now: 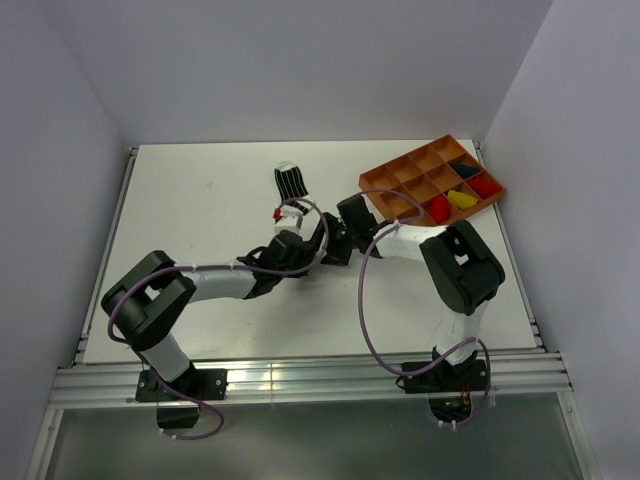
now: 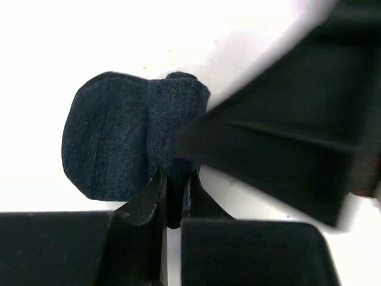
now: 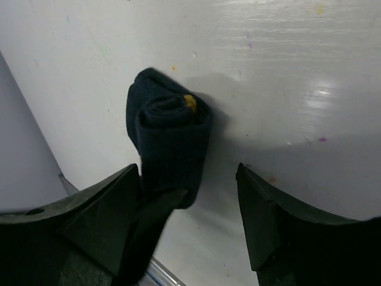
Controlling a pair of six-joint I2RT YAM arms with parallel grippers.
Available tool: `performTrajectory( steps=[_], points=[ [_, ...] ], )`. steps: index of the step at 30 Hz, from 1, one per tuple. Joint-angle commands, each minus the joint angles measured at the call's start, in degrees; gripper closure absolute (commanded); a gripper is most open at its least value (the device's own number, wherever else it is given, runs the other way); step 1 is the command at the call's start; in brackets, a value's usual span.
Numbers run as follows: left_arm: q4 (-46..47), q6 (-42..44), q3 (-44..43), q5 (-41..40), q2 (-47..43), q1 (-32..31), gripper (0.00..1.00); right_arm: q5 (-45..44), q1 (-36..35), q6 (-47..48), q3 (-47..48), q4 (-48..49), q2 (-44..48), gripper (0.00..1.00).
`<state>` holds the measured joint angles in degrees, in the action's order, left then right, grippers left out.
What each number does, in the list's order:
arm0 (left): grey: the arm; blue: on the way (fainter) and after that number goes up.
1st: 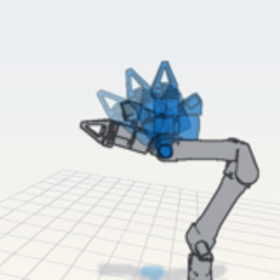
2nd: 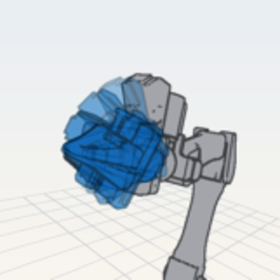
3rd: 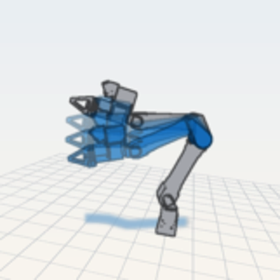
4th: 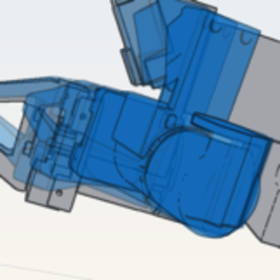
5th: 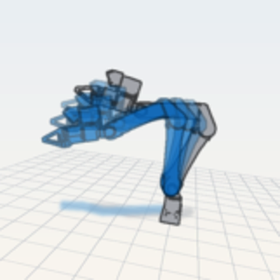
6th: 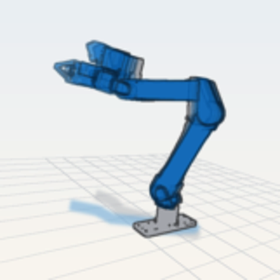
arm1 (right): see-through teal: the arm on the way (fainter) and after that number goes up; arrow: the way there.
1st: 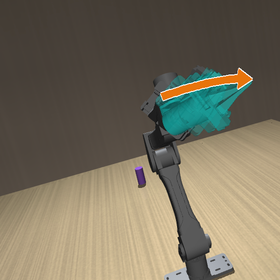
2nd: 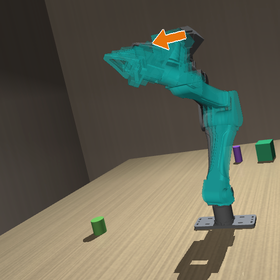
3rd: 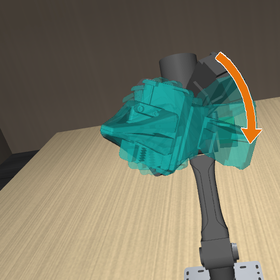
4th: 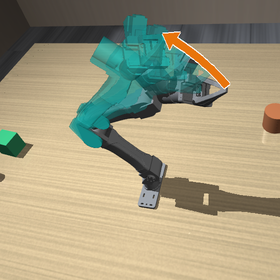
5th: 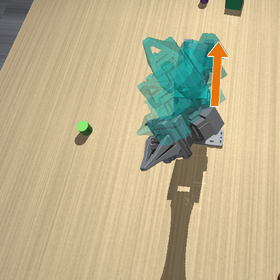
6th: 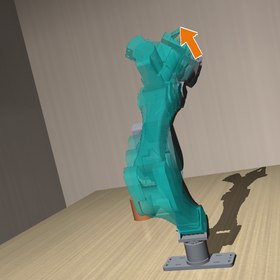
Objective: Roll the socks
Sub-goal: Roll the sock at the center of the board.
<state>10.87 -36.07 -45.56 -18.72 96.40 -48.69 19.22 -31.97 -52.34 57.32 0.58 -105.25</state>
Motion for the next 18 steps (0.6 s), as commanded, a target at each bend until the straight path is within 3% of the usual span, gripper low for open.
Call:
performTrajectory(
  steps=[1, 5, 9, 18],
  points=[
    [4.0, -7.1, 4.7, 16.8, -2.8, 4.7, 0.99, -0.4, 1.3, -1.9, -2.5, 6.5, 3.7, 0.26],
    [10.7, -12.6, 8.8, 29.7, -3.5, 11.5, 0.99, 0.7, 1.3, -3.0, -3.6, 9.5, 3.0, 0.26],
    [17.4, -18.0, 11.5, 37.4, -1.0, 15.4, 0.99, 1.5, 0.8, -3.6, -3.1, 11.0, 1.5, 0.26],
    [18.2, -19.7, 10.9, 41.6, 3.4, 17.7, 0.99, 0.2, 0.1, -3.9, -2.0, 10.4, -1.2, 0.27]
  ],
)
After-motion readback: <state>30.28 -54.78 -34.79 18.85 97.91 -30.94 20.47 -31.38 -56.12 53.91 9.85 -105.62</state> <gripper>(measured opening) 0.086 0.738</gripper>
